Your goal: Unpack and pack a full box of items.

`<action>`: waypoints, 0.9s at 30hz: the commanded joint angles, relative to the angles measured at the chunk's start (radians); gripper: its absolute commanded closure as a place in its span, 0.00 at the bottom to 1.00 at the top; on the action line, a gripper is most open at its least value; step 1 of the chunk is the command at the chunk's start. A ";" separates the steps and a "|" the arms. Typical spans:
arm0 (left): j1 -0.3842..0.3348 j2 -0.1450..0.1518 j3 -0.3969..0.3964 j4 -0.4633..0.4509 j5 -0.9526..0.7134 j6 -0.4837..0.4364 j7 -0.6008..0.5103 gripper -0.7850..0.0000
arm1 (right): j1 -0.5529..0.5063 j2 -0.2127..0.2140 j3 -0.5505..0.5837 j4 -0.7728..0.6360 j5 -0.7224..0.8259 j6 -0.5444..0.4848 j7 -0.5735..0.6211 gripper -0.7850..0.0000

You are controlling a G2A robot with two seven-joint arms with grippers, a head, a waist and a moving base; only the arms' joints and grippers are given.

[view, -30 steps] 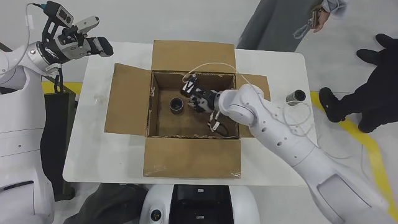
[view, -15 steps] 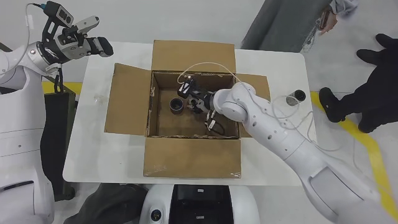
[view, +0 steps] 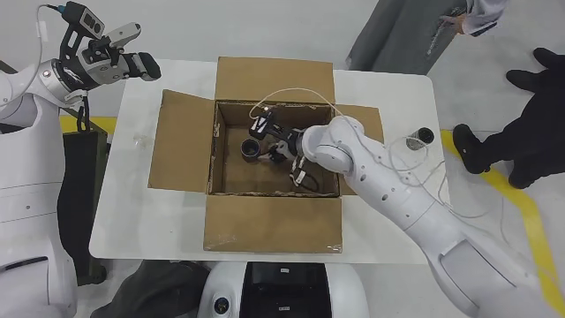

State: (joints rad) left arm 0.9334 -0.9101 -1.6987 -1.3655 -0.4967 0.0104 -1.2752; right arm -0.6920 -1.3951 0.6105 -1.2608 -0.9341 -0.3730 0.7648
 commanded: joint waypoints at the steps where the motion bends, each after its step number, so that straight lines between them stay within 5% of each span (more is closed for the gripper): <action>1: 0.000 0.000 0.000 0.000 0.000 0.000 0.000 0.00 | -0.023 0.013 0.025 -0.059 -0.012 -0.004 0.012 0.20; 13: 0.000 0.000 0.000 0.000 0.000 0.000 0.000 0.00 | -0.248 0.108 0.242 -0.447 -0.103 -0.075 0.040 0.15; 27: 0.000 0.000 0.000 0.000 0.000 0.000 0.000 0.00 | -0.486 0.179 0.536 -0.639 -0.138 -0.096 -0.057 0.17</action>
State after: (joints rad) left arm 0.9334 -0.9101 -1.6987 -1.3655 -0.4967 0.0104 -1.2752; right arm -1.1670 -1.2193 1.1248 -1.8945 -1.0680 -0.4743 0.7192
